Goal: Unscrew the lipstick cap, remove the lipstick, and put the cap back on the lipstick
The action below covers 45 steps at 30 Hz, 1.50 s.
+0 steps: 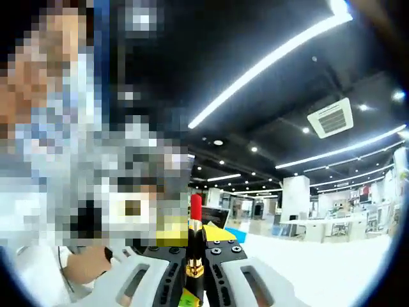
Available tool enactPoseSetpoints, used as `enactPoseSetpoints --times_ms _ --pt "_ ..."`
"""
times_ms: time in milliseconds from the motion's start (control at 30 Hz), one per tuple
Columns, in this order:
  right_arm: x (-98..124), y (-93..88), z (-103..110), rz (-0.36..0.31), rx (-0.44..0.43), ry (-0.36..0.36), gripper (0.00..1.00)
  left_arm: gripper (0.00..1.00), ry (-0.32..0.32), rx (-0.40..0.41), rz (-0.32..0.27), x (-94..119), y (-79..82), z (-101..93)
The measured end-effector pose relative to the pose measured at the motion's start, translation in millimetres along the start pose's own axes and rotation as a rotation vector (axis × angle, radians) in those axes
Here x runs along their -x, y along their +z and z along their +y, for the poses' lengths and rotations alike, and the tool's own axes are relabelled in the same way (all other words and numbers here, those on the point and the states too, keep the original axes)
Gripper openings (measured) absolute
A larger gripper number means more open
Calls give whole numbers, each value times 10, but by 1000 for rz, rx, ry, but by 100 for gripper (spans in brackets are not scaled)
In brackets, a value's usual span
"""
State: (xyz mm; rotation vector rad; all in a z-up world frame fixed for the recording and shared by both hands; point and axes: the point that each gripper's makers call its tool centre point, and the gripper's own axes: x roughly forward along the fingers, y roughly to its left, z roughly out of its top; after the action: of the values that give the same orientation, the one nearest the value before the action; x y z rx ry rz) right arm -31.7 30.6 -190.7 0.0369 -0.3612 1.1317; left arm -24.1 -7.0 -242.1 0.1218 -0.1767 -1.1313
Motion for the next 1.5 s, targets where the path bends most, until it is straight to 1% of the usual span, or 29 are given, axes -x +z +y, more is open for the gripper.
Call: enactPoseSetpoints --times_ms 67,133,233,267,400,433,500,533,567,600,667,733,767,833,933,1067,1167,1300,1433,1500 --pt "6 19 24 -6 -21 21 6 14 -17 2 0 18 14 -19" --pt "15 39 63 -14 -61 50 6 14 -41 12 -2 33 27 -49" --pt "62 96 181 -29 -183 165 6 14 -156 58 -16 87 69 -193" --pt "70 112 208 -35 -208 186 6 14 -191 82 -28 104 92 -232" --pt "129 194 378 -60 -337 327 6 14 -348 216 -64 177 166 -407" --pt "144 196 436 -59 -374 371 6 14 -399 253 -64 196 164 -465" --pt "149 191 505 -61 -432 420 6 14 -450 291 -69 214 167 -518" --pt "153 178 548 -55 -450 446 6 13 -487 314 -64 228 155 -563" --pt "156 160 623 -49 -479 487 6 13 -528 339 -57 248 141 -612" --pt "154 157 656 -52 -511 510 6 13 -556 359 -60 257 140 -641" --pt "167 148 757 -50 -574 582 6 13 -632 393 -61 300 137 -732" --pt "158 164 842 -68 -621 623 6 13 -699 435 -87 340 170 -799" --pt "156 168 904 -71 -645 647 6 13 -723 447 -91 359 174 -825" --pt "173 166 1002 -68 -641 648 6 13 -729 451 -91 359 169 -838" --pt "184 177 1060 -65 -634 647 6 13 -728 449 -91 363 176 -849" --pt "248 216 1002 -66 -630 646 6 13 -726 445 -87 363 177 -864" --pt "280 220 1006 -53 -616 644 6 13 -731 453 -80 368 169 -882" --pt "238 111 864 0 -555 594 6 13 -712 464 -60 363 127 -831" --pt "262 95 782 12 -538 564 6 13 -685 478 -57 344 102 -754" --pt "247 76 698 7 -543 530 6 13 -656 473 -66 314 98 -701"
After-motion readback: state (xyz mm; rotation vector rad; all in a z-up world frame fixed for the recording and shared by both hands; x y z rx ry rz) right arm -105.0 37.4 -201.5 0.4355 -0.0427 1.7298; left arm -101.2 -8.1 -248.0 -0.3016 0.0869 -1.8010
